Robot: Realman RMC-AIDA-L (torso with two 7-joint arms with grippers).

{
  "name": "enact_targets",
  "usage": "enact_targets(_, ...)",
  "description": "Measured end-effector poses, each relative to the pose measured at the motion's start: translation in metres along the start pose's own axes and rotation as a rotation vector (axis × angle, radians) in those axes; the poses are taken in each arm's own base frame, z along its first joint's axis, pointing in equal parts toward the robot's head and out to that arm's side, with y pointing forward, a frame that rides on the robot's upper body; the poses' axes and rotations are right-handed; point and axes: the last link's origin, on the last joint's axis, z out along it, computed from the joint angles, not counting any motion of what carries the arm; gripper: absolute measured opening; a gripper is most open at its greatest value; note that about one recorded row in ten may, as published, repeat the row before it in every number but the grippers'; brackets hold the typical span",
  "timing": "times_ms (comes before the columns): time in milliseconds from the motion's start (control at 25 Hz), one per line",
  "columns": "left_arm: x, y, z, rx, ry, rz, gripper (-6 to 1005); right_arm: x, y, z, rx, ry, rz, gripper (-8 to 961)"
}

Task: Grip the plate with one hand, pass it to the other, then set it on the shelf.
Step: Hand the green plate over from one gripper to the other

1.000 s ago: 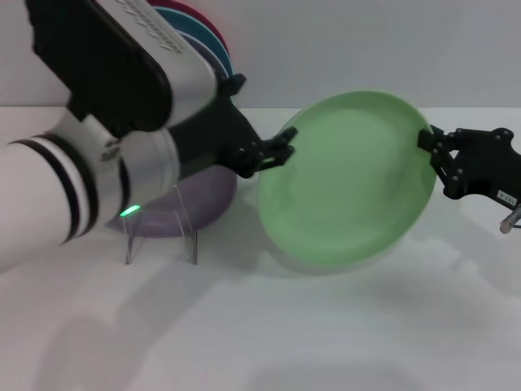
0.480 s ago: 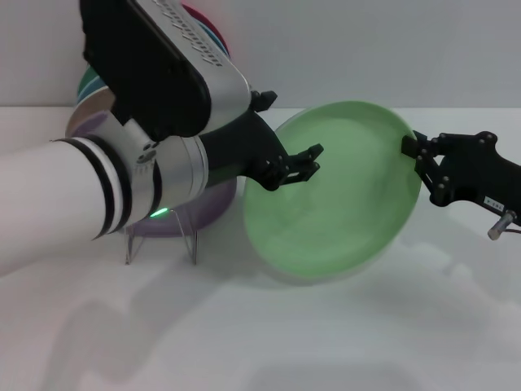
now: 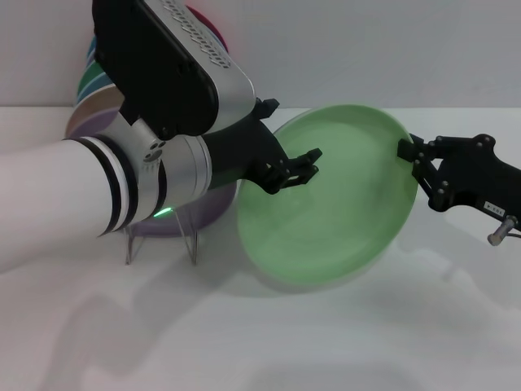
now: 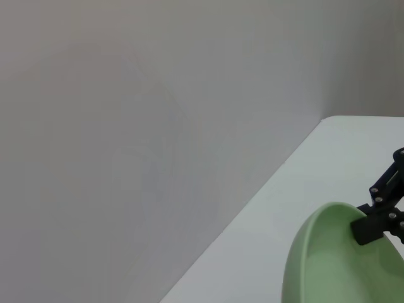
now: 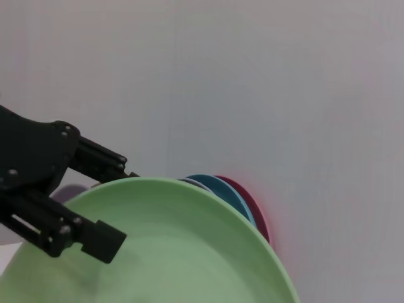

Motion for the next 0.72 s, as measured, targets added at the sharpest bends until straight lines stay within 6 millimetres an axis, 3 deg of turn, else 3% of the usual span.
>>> enact_targets(280,-0.0004,0.0,-0.0023,0.004,0.002,0.002,764,0.0002,-0.0001,-0.0003,0.001,0.0,0.006,72)
enact_targets(720,-0.0003,0.0029,0.0012,0.005,0.007,0.085,298,0.0002,0.0015,0.0002,-0.008,0.0,0.009,79)
